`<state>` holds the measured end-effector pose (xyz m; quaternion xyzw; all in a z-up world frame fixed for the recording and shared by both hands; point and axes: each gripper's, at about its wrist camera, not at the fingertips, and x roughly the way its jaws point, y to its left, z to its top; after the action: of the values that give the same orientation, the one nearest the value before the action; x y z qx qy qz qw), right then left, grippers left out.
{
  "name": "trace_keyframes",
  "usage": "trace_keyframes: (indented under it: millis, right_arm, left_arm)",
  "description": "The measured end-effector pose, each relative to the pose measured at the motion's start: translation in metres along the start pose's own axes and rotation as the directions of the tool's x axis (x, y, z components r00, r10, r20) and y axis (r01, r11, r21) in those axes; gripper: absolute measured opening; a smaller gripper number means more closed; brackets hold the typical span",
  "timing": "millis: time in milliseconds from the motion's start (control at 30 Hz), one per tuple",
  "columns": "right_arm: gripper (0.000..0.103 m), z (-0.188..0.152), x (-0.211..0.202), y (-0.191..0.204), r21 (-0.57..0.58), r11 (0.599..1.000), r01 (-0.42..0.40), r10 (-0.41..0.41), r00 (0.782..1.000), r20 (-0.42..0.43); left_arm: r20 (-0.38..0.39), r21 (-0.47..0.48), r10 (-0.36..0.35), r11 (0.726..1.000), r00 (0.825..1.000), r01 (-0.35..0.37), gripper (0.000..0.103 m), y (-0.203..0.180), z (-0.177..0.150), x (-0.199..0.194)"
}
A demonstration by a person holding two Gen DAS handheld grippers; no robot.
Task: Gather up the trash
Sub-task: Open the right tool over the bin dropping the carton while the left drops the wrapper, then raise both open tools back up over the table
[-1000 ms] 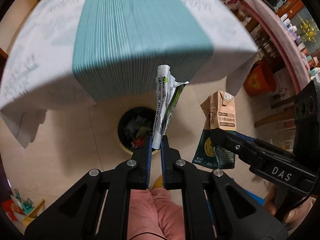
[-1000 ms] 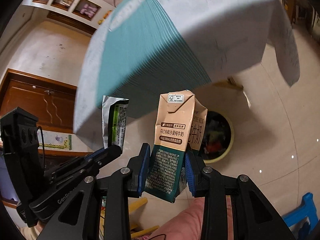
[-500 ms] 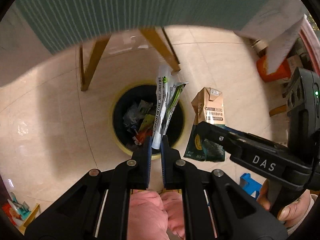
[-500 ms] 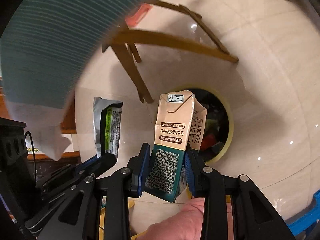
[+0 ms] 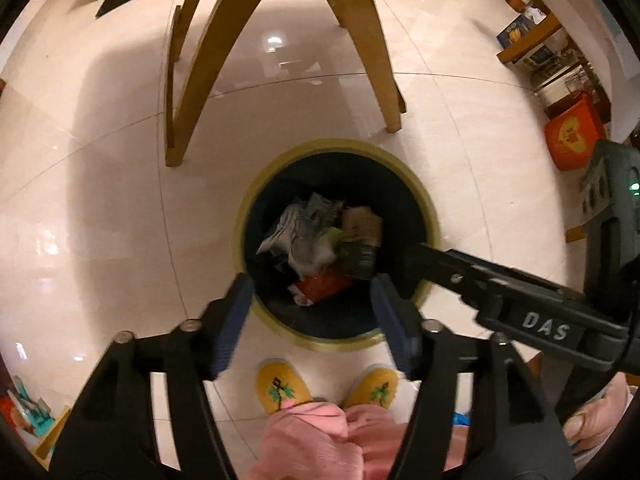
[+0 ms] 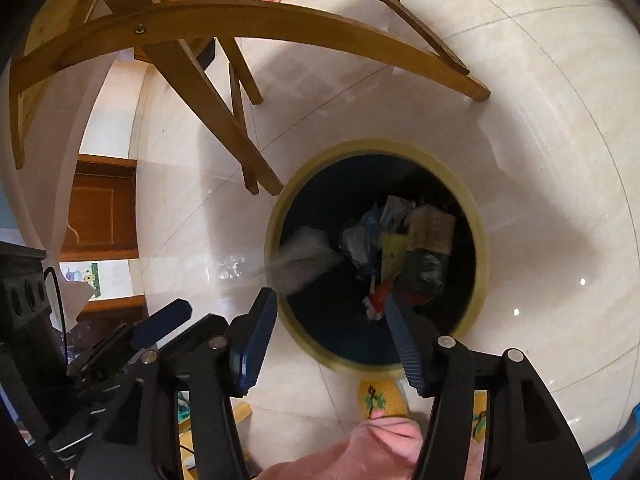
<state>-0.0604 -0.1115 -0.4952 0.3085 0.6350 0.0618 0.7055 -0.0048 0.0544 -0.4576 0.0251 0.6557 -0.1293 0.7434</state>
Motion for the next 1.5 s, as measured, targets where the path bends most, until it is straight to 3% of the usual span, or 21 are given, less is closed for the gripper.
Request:
trace_keyframes:
  millis: [133,333,667,933,1167,1500]
  right_arm:
    - [0.058,0.003,-0.011,0.004,-0.032,0.999,0.023,-0.021,0.998,0.067]
    - [0.058,0.003,-0.044,0.018,-0.096,0.992,0.079,-0.066,0.989,0.133]
    - [0.058,-0.015,-0.145,0.072,-0.143,0.981,0.13,-0.101,0.976,0.194]
    - [0.058,-0.028,-0.266,0.129,-0.158,0.979,0.128,-0.088,0.968,0.235]
    - [0.058,-0.04,-0.378,0.181,-0.247,0.958,0.145,-0.06,0.944,0.324]
    - [0.058,-0.031,-0.487,0.233,-0.344,0.932,0.118,0.046,0.9,0.433]
  left_arm:
    - [0.02,0.008,0.01,1.0,1.0,-0.01,0.072,0.008,0.003,-0.006]
    - [0.068,0.001,0.008,1.0,0.998,-0.008,0.073,0.013,-0.001,-0.036]
    - [0.12,0.008,0.024,1.0,0.992,-0.025,0.074,-0.007,-0.004,-0.168]
    - [0.197,-0.005,0.015,1.0,0.98,-0.014,0.074,-0.021,0.007,-0.297]
    - [0.327,-0.004,0.001,1.0,0.945,0.0,0.075,-0.034,0.019,-0.422]
    - [0.464,0.011,0.018,1.0,0.886,-0.026,0.075,-0.065,0.024,-0.532]
